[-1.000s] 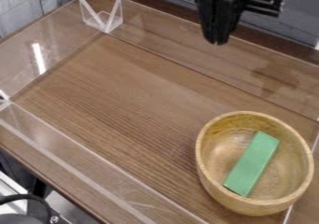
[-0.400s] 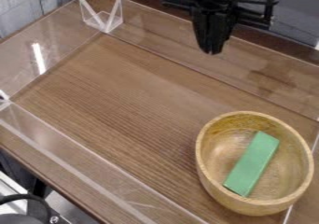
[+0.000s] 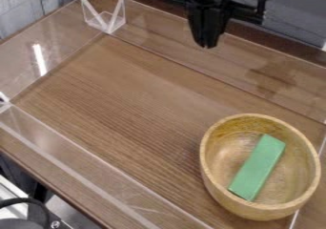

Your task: Put the green block in the brown bowl

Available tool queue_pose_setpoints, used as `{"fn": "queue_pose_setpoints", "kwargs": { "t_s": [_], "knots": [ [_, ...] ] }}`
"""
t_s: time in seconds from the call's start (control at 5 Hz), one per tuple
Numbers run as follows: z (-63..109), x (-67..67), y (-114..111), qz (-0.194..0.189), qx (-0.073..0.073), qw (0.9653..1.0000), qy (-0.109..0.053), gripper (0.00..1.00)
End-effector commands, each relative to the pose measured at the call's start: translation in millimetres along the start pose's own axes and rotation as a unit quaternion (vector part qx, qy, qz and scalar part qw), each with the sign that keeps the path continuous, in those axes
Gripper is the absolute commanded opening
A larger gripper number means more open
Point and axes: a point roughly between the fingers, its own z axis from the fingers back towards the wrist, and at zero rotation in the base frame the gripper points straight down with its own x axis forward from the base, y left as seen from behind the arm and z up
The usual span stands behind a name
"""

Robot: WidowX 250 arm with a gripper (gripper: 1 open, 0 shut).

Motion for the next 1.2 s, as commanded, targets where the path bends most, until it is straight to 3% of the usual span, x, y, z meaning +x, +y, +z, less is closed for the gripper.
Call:
{"fn": "queue_pose_setpoints", "kwargs": {
  "t_s": [0.0, 0.2, 0.4, 0.6, 0.8, 1.0],
  "knots": [
    [7.1, 13.0, 6, 0.002, 0.001, 0.9996, -0.027, 1.0],
    [3.8, 22.7, 11, 0.005, 0.006, 0.9994, -0.033, 1.0],
    [-8.0, 34.6, 9, 0.004, 0.005, 0.9989, -0.045, 0.0],
    [-18.7, 46.9, 7, 0.004, 0.005, 0.9984, -0.057, 0.0],
    [-14.6, 62.2, 15, 0.001, 0.011, 0.9976, -0.069, 1.0],
    [-16.3, 77.2, 19, -0.001, 0.018, 0.9968, -0.078, 1.0]
  ]
}}
